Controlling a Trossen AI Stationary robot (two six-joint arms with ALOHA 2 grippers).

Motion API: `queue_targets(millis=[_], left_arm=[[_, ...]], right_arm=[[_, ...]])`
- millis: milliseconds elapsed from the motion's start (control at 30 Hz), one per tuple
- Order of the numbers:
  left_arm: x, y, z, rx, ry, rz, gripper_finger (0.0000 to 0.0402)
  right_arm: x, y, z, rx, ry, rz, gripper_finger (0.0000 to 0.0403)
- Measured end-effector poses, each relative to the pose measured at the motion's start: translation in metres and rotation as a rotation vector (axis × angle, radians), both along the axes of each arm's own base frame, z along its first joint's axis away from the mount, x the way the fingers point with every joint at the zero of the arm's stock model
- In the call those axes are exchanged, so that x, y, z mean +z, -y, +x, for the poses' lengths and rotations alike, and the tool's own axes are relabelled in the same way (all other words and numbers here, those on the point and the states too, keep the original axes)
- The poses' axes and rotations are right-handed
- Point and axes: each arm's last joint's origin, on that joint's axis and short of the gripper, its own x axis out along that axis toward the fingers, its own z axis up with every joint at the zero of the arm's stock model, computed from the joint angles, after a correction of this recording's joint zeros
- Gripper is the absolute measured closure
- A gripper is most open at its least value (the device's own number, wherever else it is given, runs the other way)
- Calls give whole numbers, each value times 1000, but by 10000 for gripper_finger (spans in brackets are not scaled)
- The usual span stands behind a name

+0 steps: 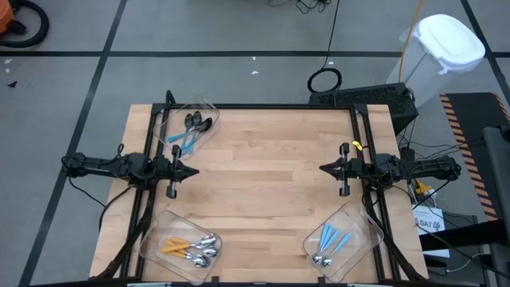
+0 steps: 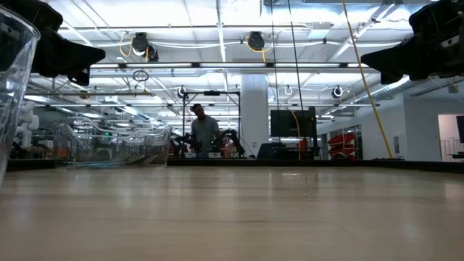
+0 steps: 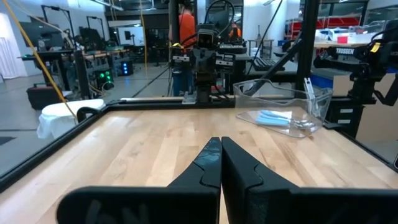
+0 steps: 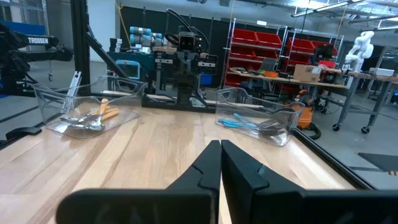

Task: Sort silverware by color (type)
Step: Return to Home Position

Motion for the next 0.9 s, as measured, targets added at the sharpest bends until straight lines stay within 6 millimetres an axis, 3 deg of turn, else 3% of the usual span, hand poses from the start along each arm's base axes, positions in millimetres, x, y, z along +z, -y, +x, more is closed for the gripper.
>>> queue_targets(millis=[267, 567, 900], left_arm=[[-1, 0, 1, 0, -12, -23, 401], [-1, 0, 1, 9, -10, 62, 401], [1, -5, 0, 112, -27, 105, 401]], right_arm=[[0, 0, 0, 0, 0, 0, 394], [0, 0, 0, 0, 1, 0, 394], [0, 0, 0, 0, 1, 0, 394]])
